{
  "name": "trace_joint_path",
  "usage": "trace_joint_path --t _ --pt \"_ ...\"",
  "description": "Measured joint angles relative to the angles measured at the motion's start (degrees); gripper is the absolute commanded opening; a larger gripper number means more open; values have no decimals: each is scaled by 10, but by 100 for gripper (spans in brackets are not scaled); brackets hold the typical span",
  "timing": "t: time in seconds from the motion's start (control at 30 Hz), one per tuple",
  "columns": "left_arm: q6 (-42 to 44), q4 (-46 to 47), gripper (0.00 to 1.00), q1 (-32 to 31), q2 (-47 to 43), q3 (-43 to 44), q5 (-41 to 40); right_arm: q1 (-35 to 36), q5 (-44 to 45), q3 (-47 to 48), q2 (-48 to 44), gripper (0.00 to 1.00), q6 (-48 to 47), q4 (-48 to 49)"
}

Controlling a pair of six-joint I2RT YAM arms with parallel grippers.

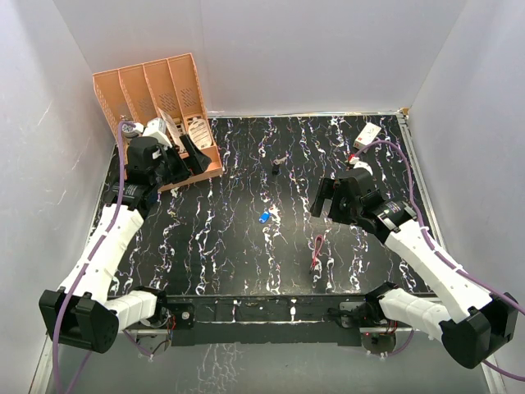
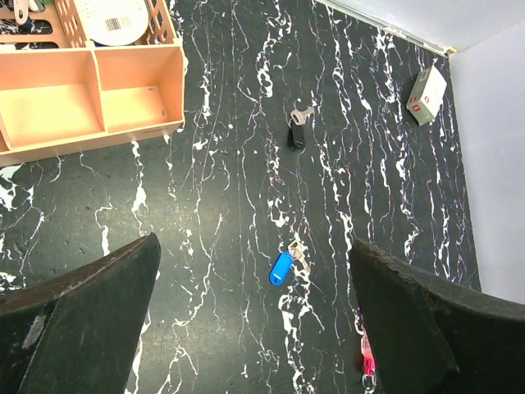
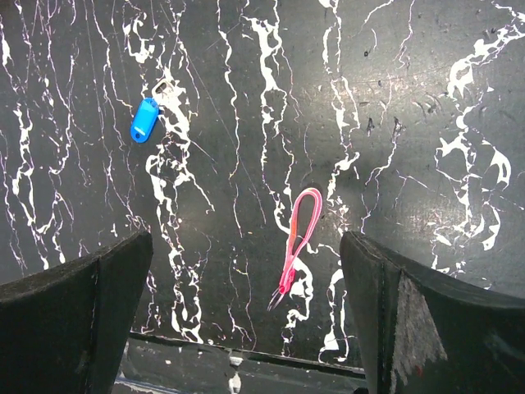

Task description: Put the keys on the keyring

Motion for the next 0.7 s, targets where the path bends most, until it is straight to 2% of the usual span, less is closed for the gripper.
trace_joint_path --t 0.53,0.7 --pt "19 4 99 -3 -18 -2 24 5 -1 -2 -1 97 6 -11" --pt "24 2 99 -39 -16 -4 22 13 -15 -50 -34 95 22 -19"
